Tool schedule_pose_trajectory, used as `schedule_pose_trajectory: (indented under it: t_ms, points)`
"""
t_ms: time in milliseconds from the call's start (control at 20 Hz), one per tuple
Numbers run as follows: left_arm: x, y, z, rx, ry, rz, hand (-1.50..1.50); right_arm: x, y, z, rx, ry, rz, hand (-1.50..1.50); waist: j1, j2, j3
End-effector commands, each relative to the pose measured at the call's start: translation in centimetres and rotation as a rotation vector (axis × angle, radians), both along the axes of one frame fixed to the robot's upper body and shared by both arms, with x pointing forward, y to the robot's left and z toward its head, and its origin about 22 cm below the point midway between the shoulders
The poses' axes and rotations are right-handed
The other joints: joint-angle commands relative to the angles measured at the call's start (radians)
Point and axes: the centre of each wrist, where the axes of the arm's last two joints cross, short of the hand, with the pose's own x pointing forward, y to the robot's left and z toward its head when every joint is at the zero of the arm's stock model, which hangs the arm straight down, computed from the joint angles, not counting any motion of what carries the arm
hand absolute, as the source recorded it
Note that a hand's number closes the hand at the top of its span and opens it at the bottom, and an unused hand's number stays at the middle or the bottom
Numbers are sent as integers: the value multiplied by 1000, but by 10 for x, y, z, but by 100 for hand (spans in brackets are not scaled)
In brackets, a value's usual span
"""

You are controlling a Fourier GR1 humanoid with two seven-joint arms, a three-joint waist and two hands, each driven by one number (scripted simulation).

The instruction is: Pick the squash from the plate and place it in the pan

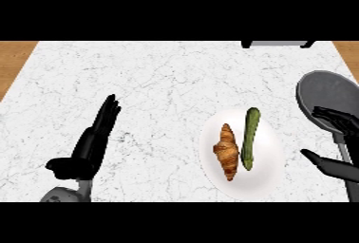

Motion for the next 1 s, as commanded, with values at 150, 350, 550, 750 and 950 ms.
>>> schedule_pose_trajectory:
  t_ms: [150, 350, 550, 750, 950]
  points:
    - [-7, -24, 9, -9, -26, -11, 0, 3, -32, 34, -252, -36, 15, -150, 3, -2, -2]
    - [-4, -16, 7, -12, 3, -11, 0, 9, -9, 46, -376, 23, 74, -150, 3, -1, -2]
    - [-6, -11, 3, -11, -10, -24, 0, 34, 12, 71, -529, 114, 115, -150, 15, 1, -3]
    - [-19, -17, -12, -9, -10, -37, 0, 43, 40, 61, -707, 215, 162, -150, 26, 2, -3]
    - [-1, -23, 1, -5, -9, -39, 0, 47, 62, 49, -927, 281, 241, -150, 25, 5, -2]
